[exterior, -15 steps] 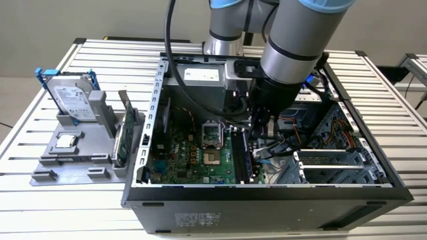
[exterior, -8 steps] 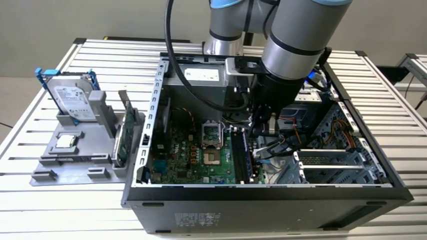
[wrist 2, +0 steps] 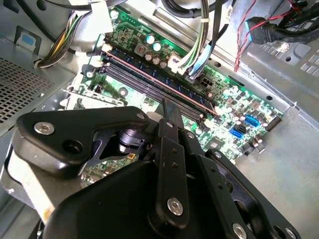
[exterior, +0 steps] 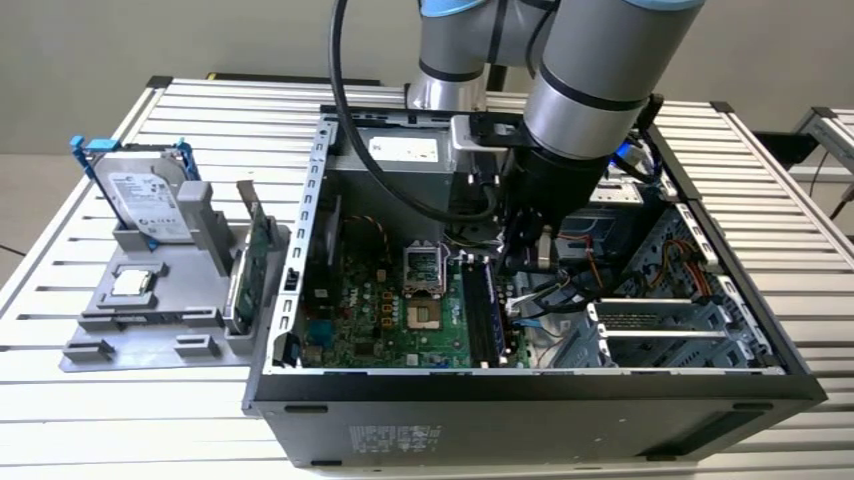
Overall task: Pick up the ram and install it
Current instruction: 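Press down the ram until it locks into place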
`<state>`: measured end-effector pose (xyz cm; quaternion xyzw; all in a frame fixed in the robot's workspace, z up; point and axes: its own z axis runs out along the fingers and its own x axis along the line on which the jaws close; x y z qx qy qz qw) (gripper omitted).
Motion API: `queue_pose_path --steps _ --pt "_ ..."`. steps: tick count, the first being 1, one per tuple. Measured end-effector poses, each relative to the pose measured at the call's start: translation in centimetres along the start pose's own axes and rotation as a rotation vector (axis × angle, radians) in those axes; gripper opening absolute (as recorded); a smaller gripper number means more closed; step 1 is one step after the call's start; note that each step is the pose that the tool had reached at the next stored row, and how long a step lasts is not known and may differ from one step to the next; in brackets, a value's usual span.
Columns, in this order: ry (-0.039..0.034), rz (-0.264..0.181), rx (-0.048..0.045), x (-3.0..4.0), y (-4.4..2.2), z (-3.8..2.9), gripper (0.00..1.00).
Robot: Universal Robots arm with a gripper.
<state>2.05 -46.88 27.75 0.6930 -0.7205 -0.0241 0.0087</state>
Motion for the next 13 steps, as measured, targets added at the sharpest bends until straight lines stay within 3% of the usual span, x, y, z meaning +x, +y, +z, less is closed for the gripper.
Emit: queue_pose_path --steps 13 --pt "-0.0002 0.0 0.0 -0.01 0.03 -0.53 0.0"
